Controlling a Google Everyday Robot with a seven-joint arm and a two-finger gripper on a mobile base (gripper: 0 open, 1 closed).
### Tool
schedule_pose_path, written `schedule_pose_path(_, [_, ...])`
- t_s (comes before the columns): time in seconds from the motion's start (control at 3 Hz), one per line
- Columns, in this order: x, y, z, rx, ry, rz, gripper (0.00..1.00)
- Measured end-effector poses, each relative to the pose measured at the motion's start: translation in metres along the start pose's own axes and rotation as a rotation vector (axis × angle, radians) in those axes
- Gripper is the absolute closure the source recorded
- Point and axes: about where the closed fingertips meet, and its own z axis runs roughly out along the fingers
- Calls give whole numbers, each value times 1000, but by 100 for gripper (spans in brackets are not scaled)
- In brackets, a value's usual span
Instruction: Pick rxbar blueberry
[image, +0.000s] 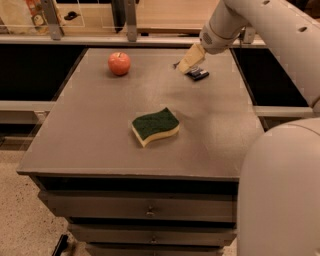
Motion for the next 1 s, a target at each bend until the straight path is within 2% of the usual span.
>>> schedule_pose_path(0.33, [-9,-1,23,-6,42,1,0])
schedule_pose_path(1.0, [-16,-10,57,17,109,19,0])
